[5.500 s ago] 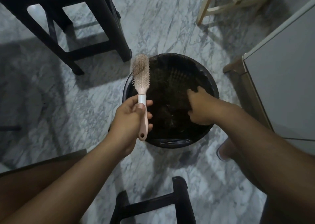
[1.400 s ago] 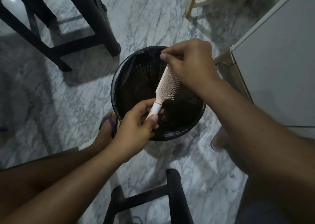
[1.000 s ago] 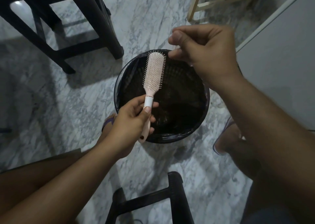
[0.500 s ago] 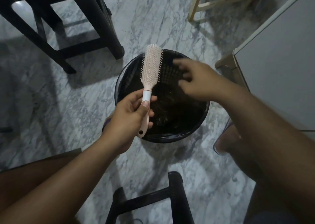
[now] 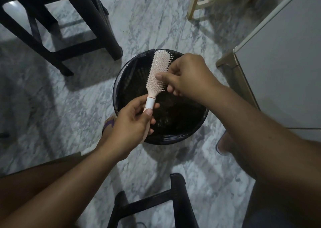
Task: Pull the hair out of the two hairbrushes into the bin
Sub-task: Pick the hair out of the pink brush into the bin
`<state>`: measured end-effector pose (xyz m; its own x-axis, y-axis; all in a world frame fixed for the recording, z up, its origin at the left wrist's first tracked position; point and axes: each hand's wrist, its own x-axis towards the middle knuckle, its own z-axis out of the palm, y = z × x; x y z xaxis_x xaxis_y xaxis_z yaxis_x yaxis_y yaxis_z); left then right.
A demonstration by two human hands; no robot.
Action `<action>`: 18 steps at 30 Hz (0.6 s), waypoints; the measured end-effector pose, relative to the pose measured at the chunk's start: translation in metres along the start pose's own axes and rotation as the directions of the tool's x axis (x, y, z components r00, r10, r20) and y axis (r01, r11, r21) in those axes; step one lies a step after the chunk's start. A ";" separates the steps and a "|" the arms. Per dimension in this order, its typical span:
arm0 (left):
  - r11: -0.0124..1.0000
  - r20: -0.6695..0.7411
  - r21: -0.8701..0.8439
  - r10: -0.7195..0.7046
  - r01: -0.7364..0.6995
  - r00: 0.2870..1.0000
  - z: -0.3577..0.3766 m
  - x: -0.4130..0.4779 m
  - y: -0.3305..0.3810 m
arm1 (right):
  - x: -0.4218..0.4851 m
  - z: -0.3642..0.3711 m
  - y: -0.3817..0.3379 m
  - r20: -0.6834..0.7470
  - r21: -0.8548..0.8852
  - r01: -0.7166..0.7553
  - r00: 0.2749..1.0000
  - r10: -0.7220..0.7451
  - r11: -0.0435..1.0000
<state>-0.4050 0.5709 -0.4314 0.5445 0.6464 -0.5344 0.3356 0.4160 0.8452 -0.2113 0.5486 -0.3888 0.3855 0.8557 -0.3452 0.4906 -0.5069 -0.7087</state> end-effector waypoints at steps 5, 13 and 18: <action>1.000 -0.013 -0.031 -0.004 0.003 1.000 -0.001 0.001 0.002 | 0.002 -0.014 -0.004 -0.134 0.078 0.105 0.986 -0.094 0.991; 0.998 -0.019 -0.064 -0.020 0.019 1.000 -0.003 0.000 0.006 | -0.011 -0.047 -0.023 -0.393 0.480 0.371 0.901 -0.183 0.795; 0.996 -0.029 -0.094 -0.011 0.008 1.000 -0.006 0.001 0.009 | -0.007 -0.013 0.016 0.201 -0.247 -0.074 0.971 0.126 0.966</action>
<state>-0.4058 0.5792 -0.4243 0.5183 0.6604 -0.5433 0.2657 0.4795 0.8363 -0.1960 0.5331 -0.3890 0.2792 0.7883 -0.5483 0.6384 -0.5789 -0.5072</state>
